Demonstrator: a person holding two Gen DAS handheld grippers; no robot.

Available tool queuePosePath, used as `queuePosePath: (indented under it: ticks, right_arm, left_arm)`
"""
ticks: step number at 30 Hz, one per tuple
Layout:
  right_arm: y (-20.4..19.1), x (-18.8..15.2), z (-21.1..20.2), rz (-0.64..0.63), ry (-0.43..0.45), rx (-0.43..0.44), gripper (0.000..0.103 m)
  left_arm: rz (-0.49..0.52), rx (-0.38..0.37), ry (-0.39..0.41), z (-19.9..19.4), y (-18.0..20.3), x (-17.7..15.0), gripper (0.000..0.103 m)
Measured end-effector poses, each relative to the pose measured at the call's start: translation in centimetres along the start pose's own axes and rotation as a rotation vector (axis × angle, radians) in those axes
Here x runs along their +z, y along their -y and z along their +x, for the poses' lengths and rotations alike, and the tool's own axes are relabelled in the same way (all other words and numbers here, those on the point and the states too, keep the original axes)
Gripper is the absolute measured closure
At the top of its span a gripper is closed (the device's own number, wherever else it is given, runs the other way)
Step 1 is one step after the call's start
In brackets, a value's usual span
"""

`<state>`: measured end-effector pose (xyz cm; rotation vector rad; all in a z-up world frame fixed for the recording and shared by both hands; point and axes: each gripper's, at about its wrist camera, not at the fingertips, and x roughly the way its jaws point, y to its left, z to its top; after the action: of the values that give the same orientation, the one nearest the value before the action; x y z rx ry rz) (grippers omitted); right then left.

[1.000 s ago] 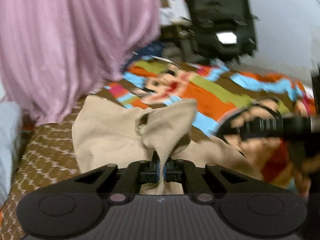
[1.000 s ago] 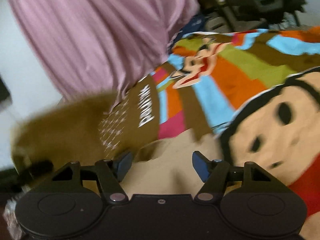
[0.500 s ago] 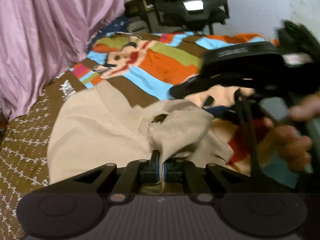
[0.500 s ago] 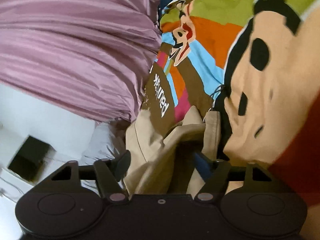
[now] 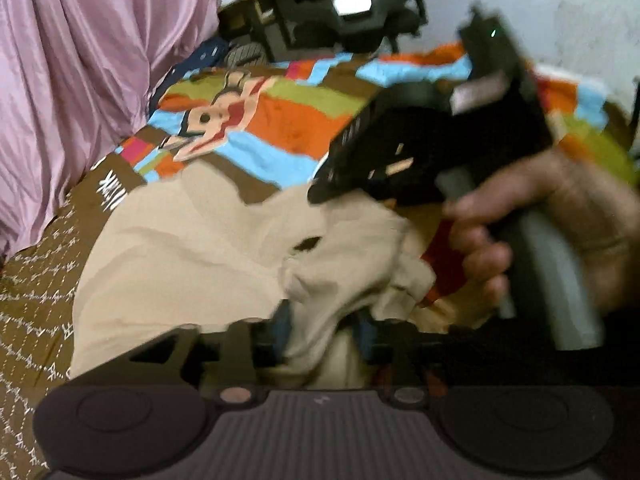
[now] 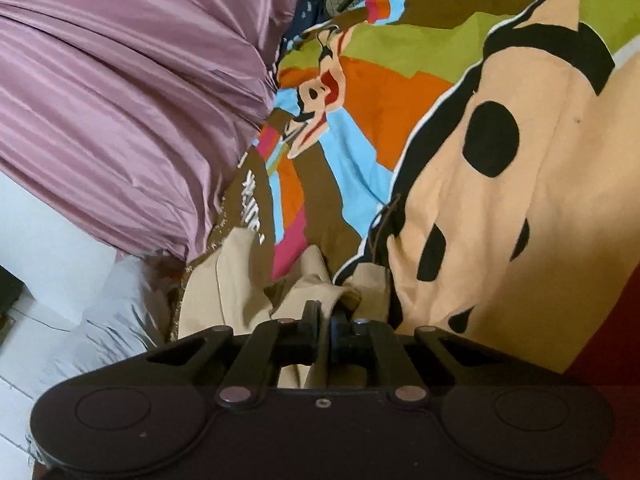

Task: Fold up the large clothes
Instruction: 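Roll the gripped end over the bundle with both tools, release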

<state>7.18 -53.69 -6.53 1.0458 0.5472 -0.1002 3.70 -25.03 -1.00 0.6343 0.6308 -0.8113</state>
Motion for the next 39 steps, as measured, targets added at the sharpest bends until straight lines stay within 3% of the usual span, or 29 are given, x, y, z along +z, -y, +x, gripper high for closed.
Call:
queuePosePath:
  ticks: [1, 7, 11, 14, 15, 16, 17, 20, 22, 24, 27, 29, 31, 35, 39]
  right_arm:
    - [-0.1, -0.1, 0.1, -0.014, 0.009, -0.001, 0.097]
    - [-1.5, -0.6, 0.4, -0.136, 0.068, -0.042, 0.097]
    - [-1.6, -0.5, 0.4, -0.139, 0.067, -0.060, 0.097]
    - [-1.9, -0.7, 0.1, -0.145, 0.065, -0.073, 0.093]
    - [-2.4, -0.8, -0.2, -0.168, 0.073, -0.084, 0.089]
    - [-3.1, -1.0, -0.6, -0.217, 0.098, -0.111, 0.071]
    - [-3.8, -1.2, -1.3, -0.280, 0.141, -0.145, 0.064]
    - [-6.5, -2.0, -2.9, -0.497, 0.291, -0.182, 0.057]
    - [-7.6, -2.3, -3.2, -0.548, 0.306, -0.142, 0.048]
    - [-9.1, -2.2, -2.5, -0.589, 0.242, -0.091, 0.042]
    - [-12.5, -2.0, -0.2, -0.751, 0.120, -0.047, 0.035]
    - [-15.1, -1.5, 2.0, -0.873, 0.051, -0.061, 0.035]
    - [-17.4, -1.1, 3.7, -0.967, 0.036, -0.053, 0.035]
    - [-21.5, -1.0, 8.1, -1.039, -0.044, -0.011, 0.035]
    - [-22.2, -2.3, 13.3, -1.046, -0.150, -0.058, 0.037]
  left_arm:
    - [-0.003, -0.006, 0.017, -0.9, -0.4, 0.1, 0.044]
    - [-0.027, 0.024, 0.073, -6.5, -2.7, -1.5, 0.017]
    - [-0.198, 0.042, 0.091, -10.0, -5.8, -4.6, 0.016]
    - [-0.372, 0.103, 0.106, -11.4, -8.9, -6.5, 0.008]
    - [-0.448, 0.121, 0.116, -11.8, -10.1, -7.2, 0.006]
    - [-0.523, 0.123, 0.127, -11.9, -11.3, -7.8, 0.003]
    - [-0.603, 0.110, 0.133, -11.8, -12.7, -8.2, 0.002]
    - [-0.750, 0.070, 0.115, -10.8, -15.8, -8.8, 0.002]
    - [-0.797, 0.052, 0.112, -9.7, -17.4, -8.8, 0.002]
    - [-0.821, 0.035, 0.086, -7.9, -18.5, -8.8, 0.002]
    - [-0.855, -0.009, 0.045, -5.1, -19.4, -9.3, 0.000]
    - [-0.893, -0.059, 0.050, -4.2, -19.1, -10.1, 0.000]
    - [-0.899, -0.091, 0.049, -3.6, -18.7, -10.8, 0.000]
    - [-0.846, -0.109, -0.003, -2.1, -17.0, -11.5, 0.000]
    - [-0.839, -0.128, -0.004, -1.8, -16.1, -12.0, 0.000]
